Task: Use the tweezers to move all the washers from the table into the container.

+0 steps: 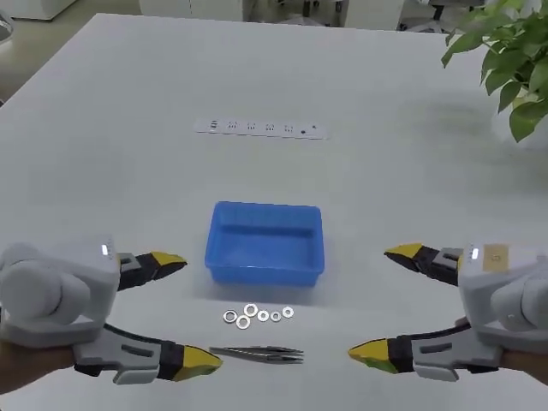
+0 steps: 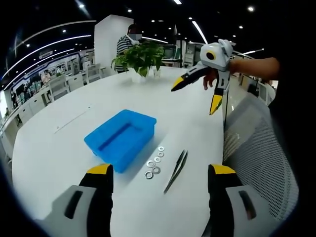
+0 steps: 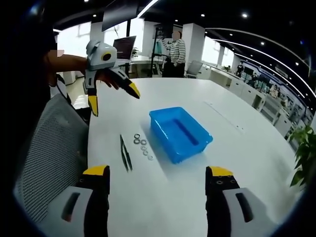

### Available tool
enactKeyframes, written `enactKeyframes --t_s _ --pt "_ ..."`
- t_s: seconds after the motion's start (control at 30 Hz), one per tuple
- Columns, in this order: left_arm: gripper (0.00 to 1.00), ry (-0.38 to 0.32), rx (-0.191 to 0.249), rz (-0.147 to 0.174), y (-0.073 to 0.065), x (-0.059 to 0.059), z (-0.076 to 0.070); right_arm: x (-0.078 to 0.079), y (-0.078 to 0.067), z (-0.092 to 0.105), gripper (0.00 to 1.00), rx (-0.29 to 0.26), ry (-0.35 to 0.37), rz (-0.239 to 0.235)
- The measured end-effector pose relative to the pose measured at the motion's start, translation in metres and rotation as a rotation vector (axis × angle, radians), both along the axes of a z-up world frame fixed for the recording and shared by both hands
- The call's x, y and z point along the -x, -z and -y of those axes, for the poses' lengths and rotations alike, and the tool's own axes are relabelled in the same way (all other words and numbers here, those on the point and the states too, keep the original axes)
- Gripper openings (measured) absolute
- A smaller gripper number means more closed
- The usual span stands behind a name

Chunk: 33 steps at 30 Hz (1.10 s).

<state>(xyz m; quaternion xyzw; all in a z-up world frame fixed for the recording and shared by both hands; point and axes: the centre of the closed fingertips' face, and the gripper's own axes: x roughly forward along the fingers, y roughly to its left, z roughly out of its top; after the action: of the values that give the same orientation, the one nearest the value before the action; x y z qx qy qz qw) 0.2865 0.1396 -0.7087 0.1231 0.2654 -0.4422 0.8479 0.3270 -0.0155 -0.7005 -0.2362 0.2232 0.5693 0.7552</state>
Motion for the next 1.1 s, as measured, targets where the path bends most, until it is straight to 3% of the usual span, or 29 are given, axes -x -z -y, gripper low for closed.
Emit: enactKeyframes --t_s 0.53,0.87,1.1 --pt "0.71 0.062 -0.01 -0.011 0.013 0.004 0.007 0.011 0.014 -0.022 0.67 0.032 -0.125 0.014" --pt "0.56 0.126 -0.05 -0.02 0.026 0.009 0.011 0.018 0.026 -0.036 0.56 0.058 -0.204 0.018" --pt "0.45 0.179 -0.076 -0.051 0.037 0.013 0.014 0.027 0.041 -0.043 0.46 0.106 -0.265 -0.001"
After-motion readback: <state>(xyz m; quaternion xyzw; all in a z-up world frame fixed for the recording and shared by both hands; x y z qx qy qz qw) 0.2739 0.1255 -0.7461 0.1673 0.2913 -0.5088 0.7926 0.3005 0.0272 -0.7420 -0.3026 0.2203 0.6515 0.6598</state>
